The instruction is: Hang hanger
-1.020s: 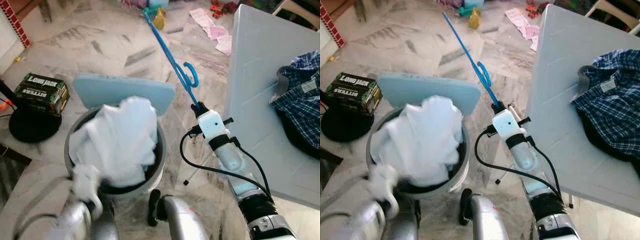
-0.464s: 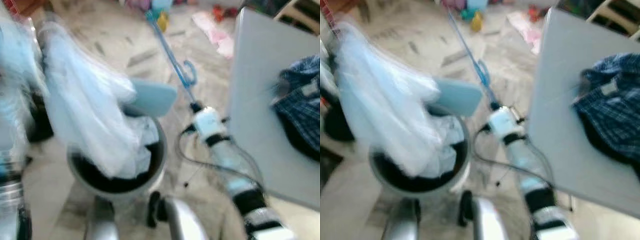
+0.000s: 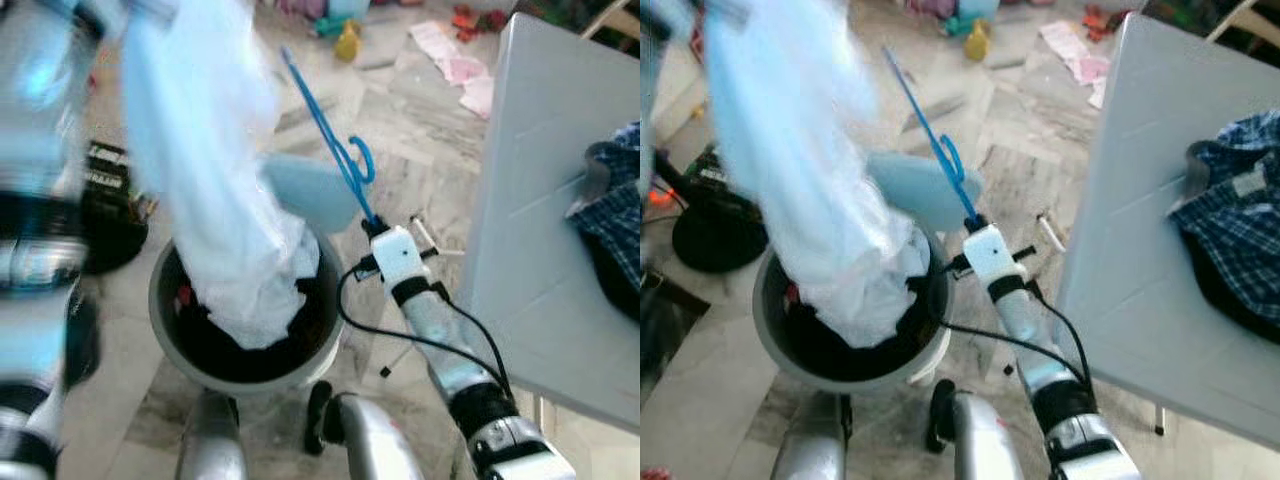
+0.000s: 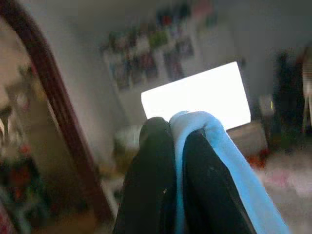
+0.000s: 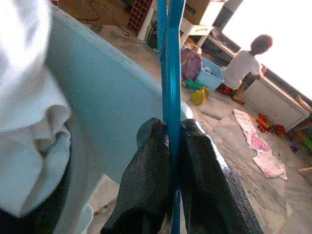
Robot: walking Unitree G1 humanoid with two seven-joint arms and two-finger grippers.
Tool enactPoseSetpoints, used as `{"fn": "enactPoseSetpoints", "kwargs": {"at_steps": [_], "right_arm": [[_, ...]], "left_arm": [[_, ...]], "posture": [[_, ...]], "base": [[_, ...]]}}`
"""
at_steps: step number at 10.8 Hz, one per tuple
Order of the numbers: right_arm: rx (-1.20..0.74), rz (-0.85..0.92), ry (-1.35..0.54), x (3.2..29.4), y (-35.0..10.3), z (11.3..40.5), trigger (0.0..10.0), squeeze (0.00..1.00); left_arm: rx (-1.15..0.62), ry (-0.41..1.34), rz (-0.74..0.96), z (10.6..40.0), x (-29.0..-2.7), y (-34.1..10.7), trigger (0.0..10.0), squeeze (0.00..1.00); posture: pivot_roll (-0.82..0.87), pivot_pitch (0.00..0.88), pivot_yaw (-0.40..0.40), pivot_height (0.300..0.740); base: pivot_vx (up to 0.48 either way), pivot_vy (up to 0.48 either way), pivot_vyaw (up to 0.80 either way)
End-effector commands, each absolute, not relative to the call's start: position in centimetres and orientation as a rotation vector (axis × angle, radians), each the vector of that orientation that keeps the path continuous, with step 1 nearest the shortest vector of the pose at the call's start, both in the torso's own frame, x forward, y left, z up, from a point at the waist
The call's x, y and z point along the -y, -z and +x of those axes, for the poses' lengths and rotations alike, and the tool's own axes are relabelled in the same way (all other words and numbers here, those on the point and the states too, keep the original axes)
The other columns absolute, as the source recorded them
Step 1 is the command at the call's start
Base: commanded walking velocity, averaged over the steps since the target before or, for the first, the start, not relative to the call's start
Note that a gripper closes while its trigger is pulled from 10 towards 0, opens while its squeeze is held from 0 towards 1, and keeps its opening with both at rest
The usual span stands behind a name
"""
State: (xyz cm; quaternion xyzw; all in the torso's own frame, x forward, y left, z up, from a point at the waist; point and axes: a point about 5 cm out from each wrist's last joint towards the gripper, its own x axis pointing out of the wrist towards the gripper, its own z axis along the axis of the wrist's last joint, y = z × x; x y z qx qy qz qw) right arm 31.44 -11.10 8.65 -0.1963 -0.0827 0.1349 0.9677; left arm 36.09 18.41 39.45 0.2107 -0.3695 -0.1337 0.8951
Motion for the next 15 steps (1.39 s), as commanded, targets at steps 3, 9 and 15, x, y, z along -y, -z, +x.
{"fn": "enactPoseSetpoints", "kwargs": {"at_steps": [3,9,15], "right_arm": [[0.165,-0.392,-0.249,11.4,-8.4,31.5,10.0,0.0],[0.127,-0.375,-0.234,11.5,-7.7,31.6,10.0,0.0],[0.12,-0.253,-0.031,15.3,-9.4,33.0,10.0,0.0]], "left_arm": [[1.097,0.364,0.406,33.2,-14.7,-45.9,0.0,0.0],[1.256,0.698,0.528,30.7,-6.5,-43.2,0.0,0.0],[0.989,0.144,0.342,29.9,-17.5,-35.6,0.0,0.0]], "posture": [[0.18,0.194,-0.06,0.74],[0.18,0.197,-0.061,0.74],[0.19,0.197,-0.109,0.74]], "base": [[0.0,0.0,0.0],[0.0,0.0,0.0],[0.0,0.0,0.0]]}}
